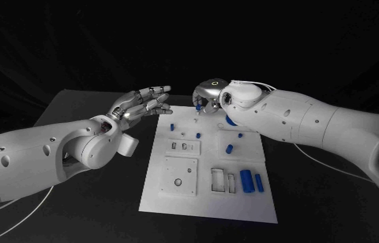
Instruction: Assemble the parts on the task board
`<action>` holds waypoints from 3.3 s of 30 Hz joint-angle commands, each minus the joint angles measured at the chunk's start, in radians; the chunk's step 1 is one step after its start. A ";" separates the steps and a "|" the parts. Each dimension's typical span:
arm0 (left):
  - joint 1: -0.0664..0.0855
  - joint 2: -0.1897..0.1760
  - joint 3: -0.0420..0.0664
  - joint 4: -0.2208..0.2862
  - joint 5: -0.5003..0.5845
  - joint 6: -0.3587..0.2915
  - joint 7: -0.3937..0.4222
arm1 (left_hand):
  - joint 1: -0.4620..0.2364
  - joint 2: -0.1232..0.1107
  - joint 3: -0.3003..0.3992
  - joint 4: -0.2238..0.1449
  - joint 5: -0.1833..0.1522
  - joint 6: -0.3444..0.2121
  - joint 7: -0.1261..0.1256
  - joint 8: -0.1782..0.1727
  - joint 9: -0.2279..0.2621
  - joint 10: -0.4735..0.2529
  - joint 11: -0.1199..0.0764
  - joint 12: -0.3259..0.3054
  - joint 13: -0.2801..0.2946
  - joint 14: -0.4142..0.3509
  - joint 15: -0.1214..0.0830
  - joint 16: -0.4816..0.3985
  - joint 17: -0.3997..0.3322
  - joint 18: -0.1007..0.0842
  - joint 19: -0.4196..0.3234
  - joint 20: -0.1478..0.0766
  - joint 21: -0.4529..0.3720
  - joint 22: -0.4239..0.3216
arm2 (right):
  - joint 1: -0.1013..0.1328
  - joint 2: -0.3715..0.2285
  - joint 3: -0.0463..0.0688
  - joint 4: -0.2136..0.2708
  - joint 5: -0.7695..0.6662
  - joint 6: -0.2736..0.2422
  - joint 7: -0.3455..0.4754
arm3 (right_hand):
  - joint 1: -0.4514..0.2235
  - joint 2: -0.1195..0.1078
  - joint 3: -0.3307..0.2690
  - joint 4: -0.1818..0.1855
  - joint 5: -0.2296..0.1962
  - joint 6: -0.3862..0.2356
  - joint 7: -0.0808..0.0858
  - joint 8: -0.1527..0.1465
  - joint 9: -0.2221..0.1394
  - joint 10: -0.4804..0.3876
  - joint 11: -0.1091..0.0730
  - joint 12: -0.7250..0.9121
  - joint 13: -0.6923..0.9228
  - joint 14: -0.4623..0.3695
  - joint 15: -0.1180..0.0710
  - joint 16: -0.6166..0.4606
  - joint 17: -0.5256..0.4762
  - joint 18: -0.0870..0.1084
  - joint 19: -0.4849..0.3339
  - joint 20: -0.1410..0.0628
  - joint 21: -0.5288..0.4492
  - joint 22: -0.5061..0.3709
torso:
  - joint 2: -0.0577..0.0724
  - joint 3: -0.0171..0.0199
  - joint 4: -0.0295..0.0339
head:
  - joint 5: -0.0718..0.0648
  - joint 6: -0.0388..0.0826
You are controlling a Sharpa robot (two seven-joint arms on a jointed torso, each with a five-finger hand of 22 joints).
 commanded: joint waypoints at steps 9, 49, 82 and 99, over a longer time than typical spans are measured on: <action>0.001 0.003 0.001 0.002 -0.006 0.019 0.001 | 0.012 -0.002 0.009 0.006 0.004 0.021 0.020 0.014 0.002 0.010 -0.012 0.007 -0.003 0.000 0.004 -0.004 -0.005 0.006 -0.005 0.005 -0.008 -0.002 | -0.001 0.001 0.000 0.002 -0.006 0.041 -0.002 | -0.010 0.001 0.003 0.005 -0.002 -0.010 0.000 -0.006 0.003 -0.010 0.001 -0.009 -0.003 -0.014 0.000 -0.007 -0.009 0.007 -0.005 0.003 -0.008 0.047 | 0.000 0.0003 -0.0009 | -0.004 0.002; 0.001 0.003 0.001 -0.001 -0.006 0.021 -0.006 | 0.013 -0.004 0.010 0.006 0.004 0.021 0.025 0.015 0.002 0.011 -0.017 0.007 -0.004 0.000 0.004 -0.005 -0.006 0.006 -0.006 0.005 -0.009 -0.003 | -0.015 -0.006 0.000 0.013 -0.009 0.074 -0.033 | -0.012 -0.025 0.021 -0.004 -0.114 -0.198 -0.080 -0.152 -0.107 -0.224 0.044 -0.145 -0.005 -0.142 0.036 -0.092 -0.130 0.033 -0.124 0.026 -0.126 -0.017 | 0.001 0.0006 -0.0010 | -0.007 -0.009; -0.001 0.006 -0.001 -0.016 -0.006 0.036 -0.011 | 0.016 -0.003 0.013 0.005 0.009 0.023 0.026 0.016 0.002 0.010 -0.018 0.006 -0.005 0.001 0.005 -0.005 -0.006 0.007 -0.006 0.006 -0.009 -0.003 | -0.009 -0.358 -0.004 0.275 0.024 -0.116 -0.047 | -0.086 0.024 -0.170 0.150 -0.332 -0.051 -0.008 -0.117 -0.182 0.694 -0.020 1.174 1.144 0.303 0.007 0.317 0.631 -0.028 0.125 0.006 0.070 0.186 | -0.006 0.0009 -0.0041 | 0.000 -0.012; -0.001 0.009 -0.001 -0.020 -0.006 0.042 -0.016 | 0.021 0.000 0.017 0.003 0.013 0.029 0.029 0.019 0.002 0.011 -0.020 0.007 -0.006 0.001 0.004 -0.005 -0.007 0.007 -0.006 0.006 -0.010 -0.003 | -0.024 -0.354 -0.006 0.264 0.028 0.060 -0.116 | -0.142 0.023 -0.201 0.176 -0.228 -0.173 0.028 -0.137 -0.103 0.694 -0.010 1.174 1.144 0.303 0.007 0.317 0.631 -0.048 0.199 -0.012 0.140 0.231 | -0.006 0.0010 -0.0035 | 0.002 -0.011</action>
